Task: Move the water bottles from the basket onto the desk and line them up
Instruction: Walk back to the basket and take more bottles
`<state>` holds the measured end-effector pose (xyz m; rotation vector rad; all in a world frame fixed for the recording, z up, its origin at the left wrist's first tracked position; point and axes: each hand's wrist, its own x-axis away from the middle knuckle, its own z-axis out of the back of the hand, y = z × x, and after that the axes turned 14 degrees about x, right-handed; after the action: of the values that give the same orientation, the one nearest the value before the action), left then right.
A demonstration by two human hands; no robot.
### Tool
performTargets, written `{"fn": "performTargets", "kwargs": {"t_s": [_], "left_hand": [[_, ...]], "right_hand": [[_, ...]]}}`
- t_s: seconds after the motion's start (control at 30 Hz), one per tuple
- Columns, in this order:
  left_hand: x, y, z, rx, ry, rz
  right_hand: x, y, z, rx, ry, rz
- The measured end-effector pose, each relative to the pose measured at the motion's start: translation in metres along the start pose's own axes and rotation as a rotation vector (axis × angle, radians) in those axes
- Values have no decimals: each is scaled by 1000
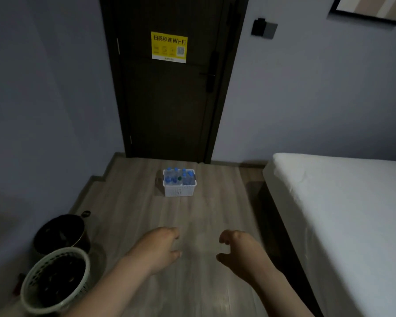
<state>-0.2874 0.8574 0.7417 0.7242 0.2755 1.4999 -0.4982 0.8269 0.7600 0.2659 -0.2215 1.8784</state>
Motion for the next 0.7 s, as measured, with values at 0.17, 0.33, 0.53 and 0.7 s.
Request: {"fn": "performTargets", "kwargs": {"t_s": [0.17,0.33,0.53,0.7], "left_hand": [[-78,-21,46,-29,6,-20],[-142,-39,70,-18,-17,-18],[-235,-55,97,-5,-1,11],[-319,-53,124,7,14,52]], "right_hand": [[-81,-8,25,-26,-7,-21],[-152,-6,37,-45,-50,-36],[-254,12,51,-27,-9,-30],[-348,37,74,-43,6,-2]]}}
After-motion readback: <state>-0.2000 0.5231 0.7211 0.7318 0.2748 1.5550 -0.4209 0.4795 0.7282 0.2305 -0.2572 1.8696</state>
